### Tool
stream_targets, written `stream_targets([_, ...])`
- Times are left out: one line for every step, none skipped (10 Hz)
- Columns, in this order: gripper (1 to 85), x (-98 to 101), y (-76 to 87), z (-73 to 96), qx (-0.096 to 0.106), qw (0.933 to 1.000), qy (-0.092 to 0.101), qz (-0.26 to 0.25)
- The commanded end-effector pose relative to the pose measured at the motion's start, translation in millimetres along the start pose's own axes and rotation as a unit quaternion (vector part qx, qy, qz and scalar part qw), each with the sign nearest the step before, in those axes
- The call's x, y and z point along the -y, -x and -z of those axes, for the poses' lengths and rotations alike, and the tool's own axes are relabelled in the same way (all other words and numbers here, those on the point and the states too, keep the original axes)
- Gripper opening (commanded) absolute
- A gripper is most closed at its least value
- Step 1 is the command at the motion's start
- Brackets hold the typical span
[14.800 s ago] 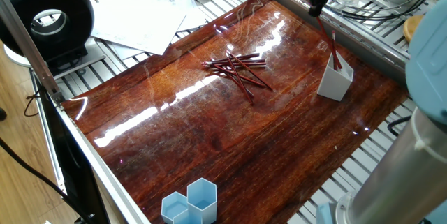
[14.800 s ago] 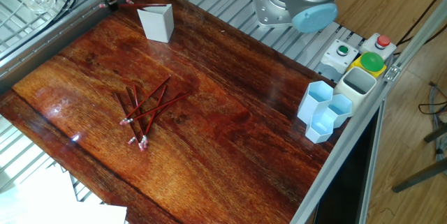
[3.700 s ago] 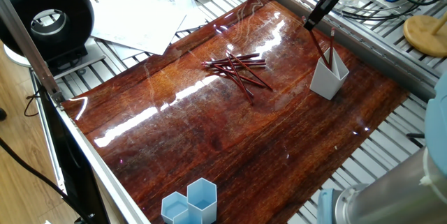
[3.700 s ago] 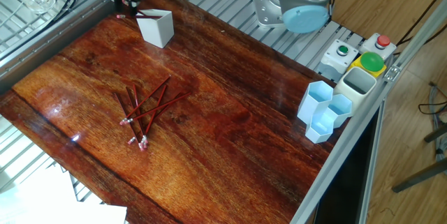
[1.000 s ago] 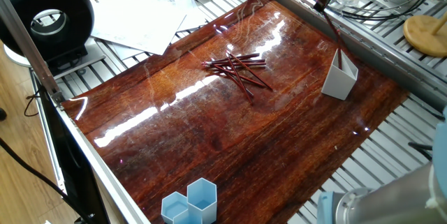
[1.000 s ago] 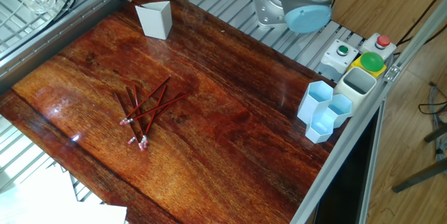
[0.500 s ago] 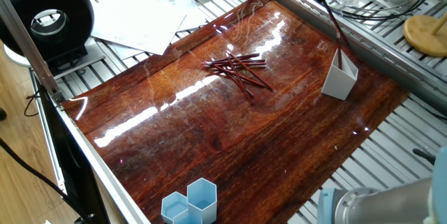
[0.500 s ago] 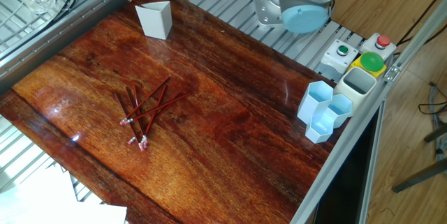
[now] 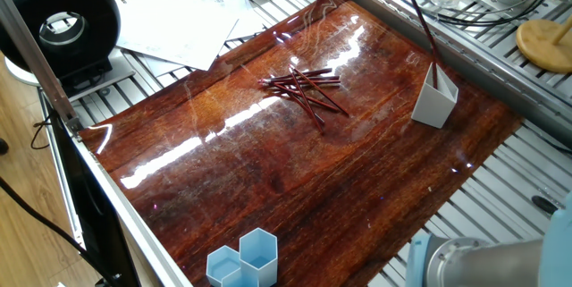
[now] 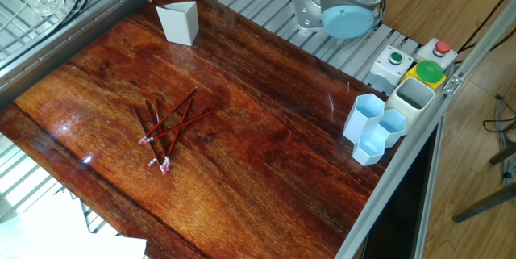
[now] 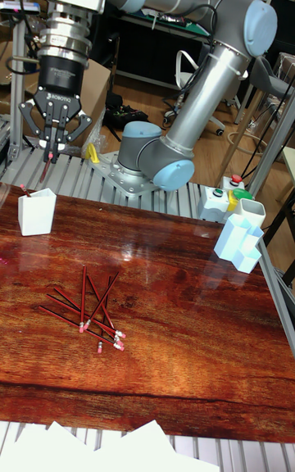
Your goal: Put the pen into the pen holder
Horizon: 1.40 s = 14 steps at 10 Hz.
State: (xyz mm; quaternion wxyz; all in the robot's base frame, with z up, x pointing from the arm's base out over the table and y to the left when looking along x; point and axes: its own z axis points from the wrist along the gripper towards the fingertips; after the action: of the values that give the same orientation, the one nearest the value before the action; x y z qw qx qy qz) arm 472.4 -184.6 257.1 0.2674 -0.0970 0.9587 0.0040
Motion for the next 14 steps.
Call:
stream_targets([1.0,-4.3,-2.9,-7.0,0.033,0.9994,0.001,-0.006])
stream_targets([1.0,-6.6,-4.7,-7.4,0.034,0.9993,0.002,-0.011])
stream_targets([1.0,-8.5,-5.2,-7.4,0.040,0.9991,0.004,-0.015])
stream_targets([1.0,-8.3,-7.2,-6.6,0.041,0.9991,0.005,-0.014])
stream_targets([1.0,-6.9,-10.1,-6.4,0.042,0.9990,0.007,-0.013])
stream_targets([1.0,-4.4,-12.6,-7.3,0.046,0.9988,0.008,-0.011])
stream_targets([1.0,-1.6,-15.1,-7.9,0.048,0.9988,0.010,-0.009])
stream_targets([1.0,0.6,-17.1,-7.6,0.047,0.9989,0.007,-0.008])
stream_targets([1.0,0.8,-17.3,-7.7,0.048,0.9988,0.009,-0.010])
stream_targets([1.0,1.1,-16.6,-7.4,0.051,0.9986,0.010,-0.011])
stream_targets([1.0,0.8,-17.6,-7.1,0.054,0.9984,0.012,-0.013])
stream_targets([1.0,1.0,-18.3,-8.1,0.061,0.9980,0.013,-0.013])
stream_targets([1.0,1.8,-19.8,-9.3,0.066,0.9976,0.014,-0.013])
stream_targets([1.0,2.6,-21.0,-9.8,0.069,0.9974,0.014,-0.013])
